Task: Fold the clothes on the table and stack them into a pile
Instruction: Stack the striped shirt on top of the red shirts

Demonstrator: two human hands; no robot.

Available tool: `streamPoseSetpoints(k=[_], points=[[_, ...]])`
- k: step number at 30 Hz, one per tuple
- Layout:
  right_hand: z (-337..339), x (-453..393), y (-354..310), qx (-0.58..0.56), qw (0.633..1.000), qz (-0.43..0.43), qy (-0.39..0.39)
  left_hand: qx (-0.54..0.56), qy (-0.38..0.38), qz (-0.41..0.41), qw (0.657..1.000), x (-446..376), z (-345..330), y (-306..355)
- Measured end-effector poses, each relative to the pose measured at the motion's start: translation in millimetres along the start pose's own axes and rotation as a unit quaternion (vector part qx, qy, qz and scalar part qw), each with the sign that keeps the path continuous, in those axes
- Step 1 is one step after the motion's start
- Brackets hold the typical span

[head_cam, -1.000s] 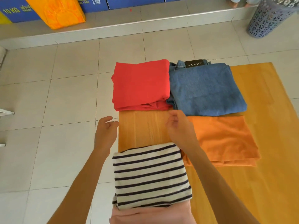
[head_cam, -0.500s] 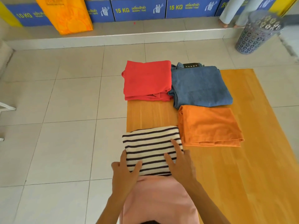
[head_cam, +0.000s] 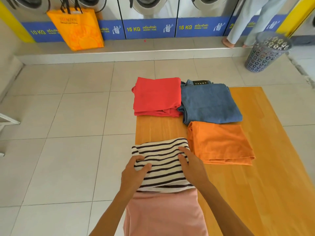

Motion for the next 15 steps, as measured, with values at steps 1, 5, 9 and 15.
streamPoseSetpoints(k=[1,5,9,15], points=[[6.5,-5.7,-8.6,-0.007,1.0,0.011,0.007,0.019,0.006,0.003,1.0,-1.6,2.0,8.7],[48.2,-36.2,-50.4,-0.012,0.996,0.061,0.057,0.097,0.003,-0.047,0.994,-10.2,13.2,68.2],[94.8,-73.2,-102.3,-0.045,0.984,0.129,0.117,0.081,0.051,-0.169,0.981,-21.7,43.0,150.8],[125.1,-167.7,-144.2,-0.055,0.957,0.213,0.189,0.028,0.122,-0.277,0.953,-97.7,71.4,249.2]])
Point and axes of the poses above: each hand's wrist, its own x-axis away from the middle knuckle, its own z-axis out of the back of the hand, y = z × x, the point moved 5 cm from there along -x, towards the middle knuckle, and after that the axes turned 7 degrees about z, right-handed, at the moved point
